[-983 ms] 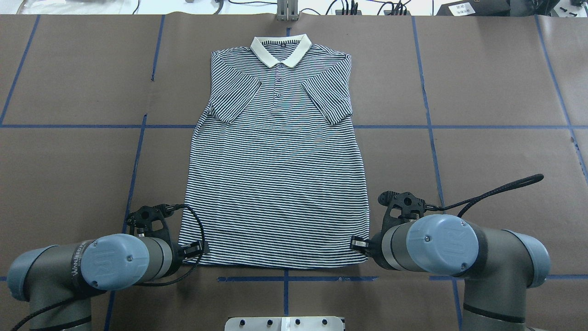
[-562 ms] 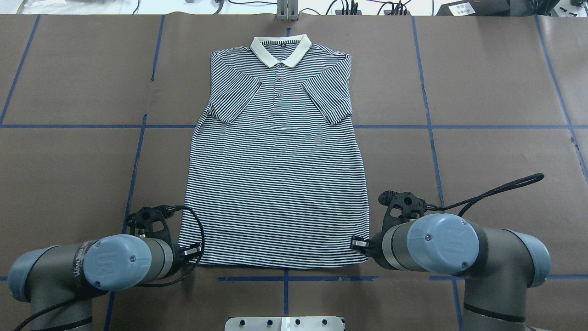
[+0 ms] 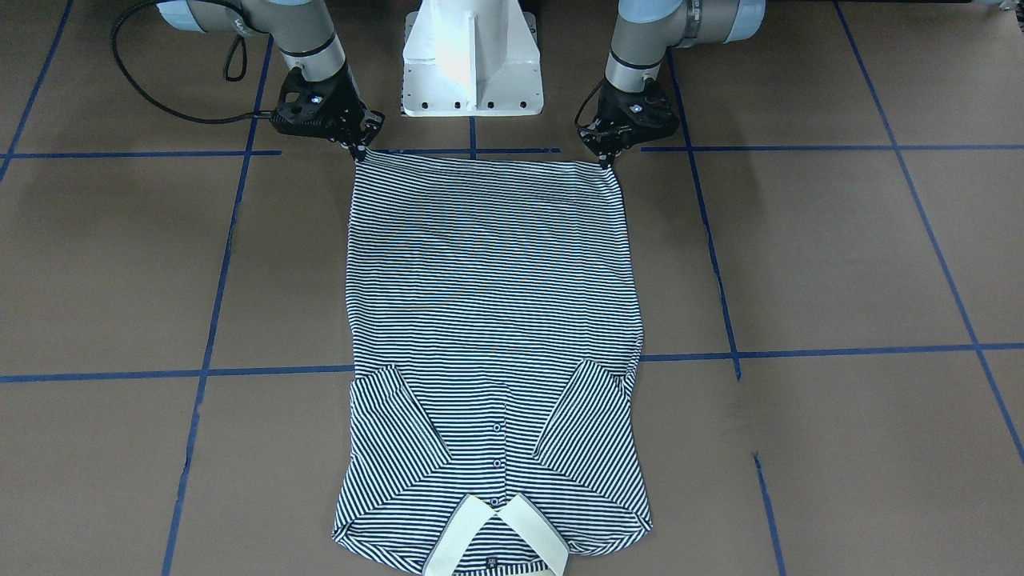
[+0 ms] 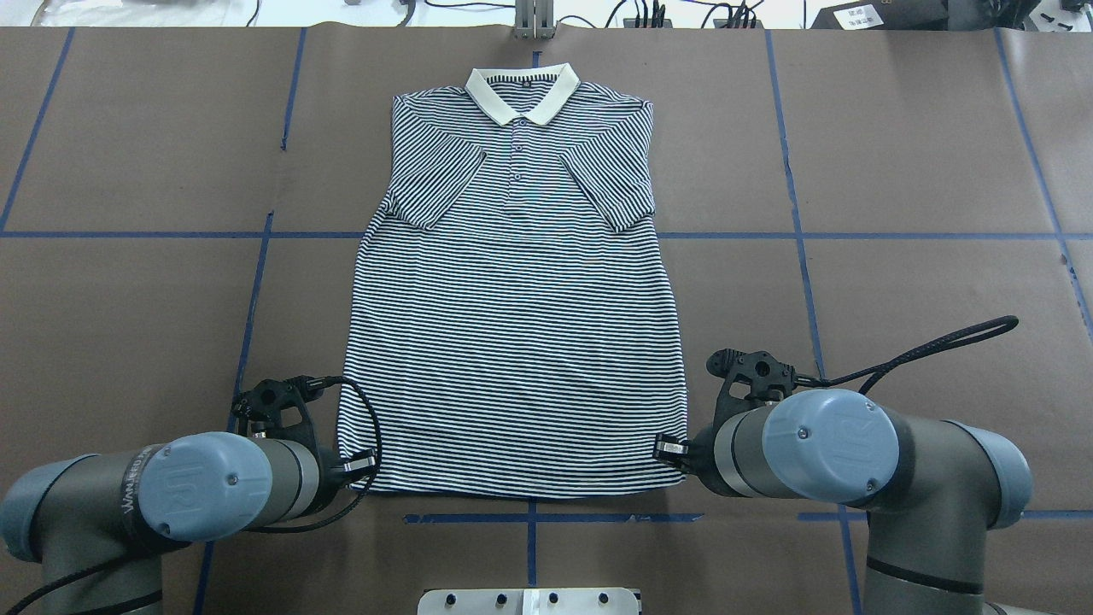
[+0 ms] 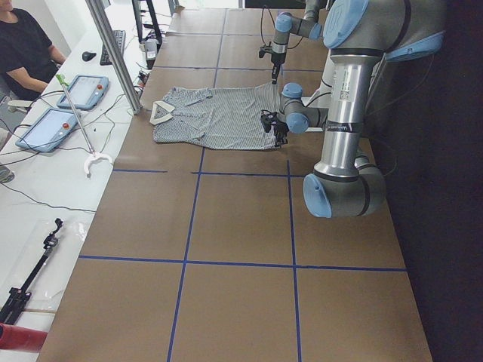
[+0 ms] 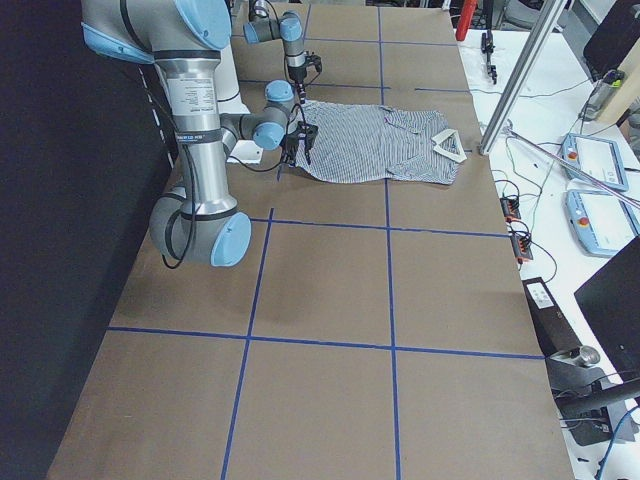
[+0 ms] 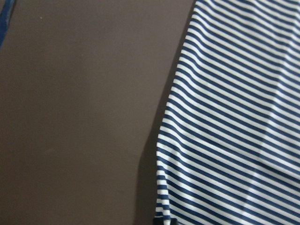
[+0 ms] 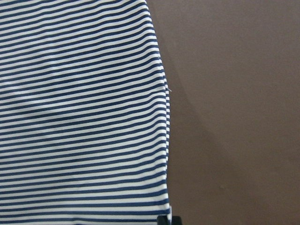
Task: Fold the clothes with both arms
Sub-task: 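Grasp both hem corners with the left and right grippers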
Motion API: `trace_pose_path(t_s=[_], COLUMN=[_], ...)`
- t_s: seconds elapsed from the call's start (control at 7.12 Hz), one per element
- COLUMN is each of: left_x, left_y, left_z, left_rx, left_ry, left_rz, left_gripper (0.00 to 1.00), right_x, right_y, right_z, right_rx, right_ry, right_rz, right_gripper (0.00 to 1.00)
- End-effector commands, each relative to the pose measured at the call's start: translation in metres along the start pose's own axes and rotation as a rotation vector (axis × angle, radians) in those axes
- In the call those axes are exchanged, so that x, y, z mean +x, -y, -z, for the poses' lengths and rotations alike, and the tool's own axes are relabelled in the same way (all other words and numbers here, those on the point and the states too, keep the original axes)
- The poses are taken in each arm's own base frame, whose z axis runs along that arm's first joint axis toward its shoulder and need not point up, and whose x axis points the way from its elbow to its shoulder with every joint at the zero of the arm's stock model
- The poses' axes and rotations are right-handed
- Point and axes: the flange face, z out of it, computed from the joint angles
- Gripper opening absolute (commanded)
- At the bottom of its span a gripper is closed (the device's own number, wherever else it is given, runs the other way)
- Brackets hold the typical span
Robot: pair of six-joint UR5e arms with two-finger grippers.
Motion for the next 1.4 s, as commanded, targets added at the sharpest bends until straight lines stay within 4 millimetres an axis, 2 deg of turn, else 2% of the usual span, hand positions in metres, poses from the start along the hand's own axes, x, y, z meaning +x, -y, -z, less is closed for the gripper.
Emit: trace_pose_path(t_s=[0.0, 0.14, 0.28, 0.42, 0.56, 0.7, 0.84, 0.98, 1.12, 1.26], left_x=[0.009, 0.011, 0.012, 0.011, 0.010, 0.005, 0.004, 0.006, 0.008, 0.013], left_y=[-0.005, -0.013, -0.037, -0.061, -0.074, -0.084, -0.086, -0.087, -0.081, -0.054], left_z=[0.039, 0.061, 0.079, 0.096, 0.120, 0.144, 0.149, 0.147, 0.142, 0.150], left_rx=[-0.014, -0.024, -0.063, -0.103, -0.131, -0.160, -0.182, -0.186, -0.169, -0.120], left_ry=[-0.046, -0.032, -0.044, -0.044, -0.045, -0.045, -0.037, -0.036, -0.033, -0.057], left_rz=[-0.020, -0.028, -0.052, -0.074, -0.084, -0.095, -0.094, -0.105, -0.100, -0.069], left_gripper=[0.00, 0.00, 0.00, 0.00, 0.00, 0.00, 0.00, 0.00, 0.00, 0.00], right_x=[0.005, 0.016, 0.042, 0.058, 0.062, 0.064, 0.061, 0.062, 0.055, 0.046], right_y=[0.000, -0.006, -0.022, -0.043, -0.061, -0.068, -0.065, -0.044, -0.016, 0.017], right_z=[0.013, 0.028, 0.059, 0.072, 0.073, 0.075, 0.079, 0.080, 0.090, 0.089], right_rx=[-0.030, -0.080, -0.115, -0.154, -0.189, -0.205, -0.206, -0.167, -0.110, -0.049], right_ry=[0.013, 0.019, 0.029, 0.020, 0.013, 0.013, 0.022, 0.028, 0.062, 0.076], right_rz=[0.013, 0.015, 0.033, 0.061, 0.078, 0.088, 0.087, 0.066, 0.090, 0.126], right_gripper=[0.00, 0.00, 0.00, 0.00, 0.00, 0.00, 0.00, 0.00, 0.00, 0.00])
